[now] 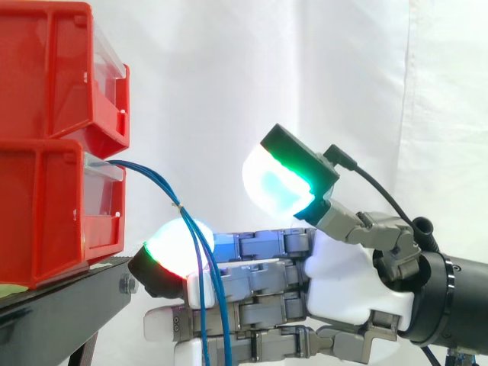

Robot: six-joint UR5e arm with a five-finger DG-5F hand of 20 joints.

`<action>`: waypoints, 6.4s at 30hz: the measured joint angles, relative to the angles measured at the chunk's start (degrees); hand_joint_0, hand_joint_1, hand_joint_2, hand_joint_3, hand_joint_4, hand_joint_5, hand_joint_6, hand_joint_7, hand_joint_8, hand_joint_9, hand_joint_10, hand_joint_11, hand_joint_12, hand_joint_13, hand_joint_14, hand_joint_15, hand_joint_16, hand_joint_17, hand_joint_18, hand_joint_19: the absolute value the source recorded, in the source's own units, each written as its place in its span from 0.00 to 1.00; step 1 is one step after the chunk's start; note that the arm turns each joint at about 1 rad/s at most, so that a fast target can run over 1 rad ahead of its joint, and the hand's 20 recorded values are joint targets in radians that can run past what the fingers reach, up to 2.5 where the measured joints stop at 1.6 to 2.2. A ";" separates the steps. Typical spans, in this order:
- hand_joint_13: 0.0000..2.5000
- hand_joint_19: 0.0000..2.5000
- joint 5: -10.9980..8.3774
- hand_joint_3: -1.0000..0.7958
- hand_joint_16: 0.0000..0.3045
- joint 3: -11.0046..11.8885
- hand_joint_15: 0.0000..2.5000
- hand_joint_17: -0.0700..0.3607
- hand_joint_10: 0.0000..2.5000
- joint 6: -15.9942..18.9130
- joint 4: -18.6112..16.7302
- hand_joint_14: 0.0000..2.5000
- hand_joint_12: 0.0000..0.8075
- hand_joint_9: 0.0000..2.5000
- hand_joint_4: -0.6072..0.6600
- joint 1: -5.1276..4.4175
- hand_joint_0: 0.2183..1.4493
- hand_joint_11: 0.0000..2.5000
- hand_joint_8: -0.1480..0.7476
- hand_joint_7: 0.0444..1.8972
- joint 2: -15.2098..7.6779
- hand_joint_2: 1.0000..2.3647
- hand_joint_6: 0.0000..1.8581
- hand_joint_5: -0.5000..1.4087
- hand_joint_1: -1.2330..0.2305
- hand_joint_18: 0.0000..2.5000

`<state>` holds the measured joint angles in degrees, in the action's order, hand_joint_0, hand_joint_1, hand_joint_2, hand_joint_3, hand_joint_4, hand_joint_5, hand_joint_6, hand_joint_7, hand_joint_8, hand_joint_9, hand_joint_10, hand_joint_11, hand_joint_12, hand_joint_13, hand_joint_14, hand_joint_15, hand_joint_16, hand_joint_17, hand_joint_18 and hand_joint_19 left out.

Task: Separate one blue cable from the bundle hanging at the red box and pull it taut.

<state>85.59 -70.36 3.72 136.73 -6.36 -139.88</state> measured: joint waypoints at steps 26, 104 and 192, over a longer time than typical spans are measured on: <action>0.25 0.12 -0.22 0.36 0.11 1.44 0.13 0.33 0.01 -2.39 0.02 0.00 0.37 0.29 0.62 -1.21 0.33 0.22 0.48 0.67 -0.64 0.01 0.28 0.19 0.41 0.19; 0.32 0.15 1.26 0.28 0.11 2.77 0.19 0.33 0.01 -8.11 18.07 0.01 0.38 0.41 0.60 -0.20 0.26 0.39 0.52 0.61 5.59 0.00 0.50 0.17 0.29 0.26; 0.37 0.19 2.67 0.28 0.12 2.77 0.24 0.35 0.01 -8.86 27.32 0.01 0.38 0.48 0.58 1.86 0.25 0.40 0.52 0.67 9.46 0.00 0.49 0.20 0.24 0.30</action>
<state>88.27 -67.59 -5.14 164.05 -4.50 -130.42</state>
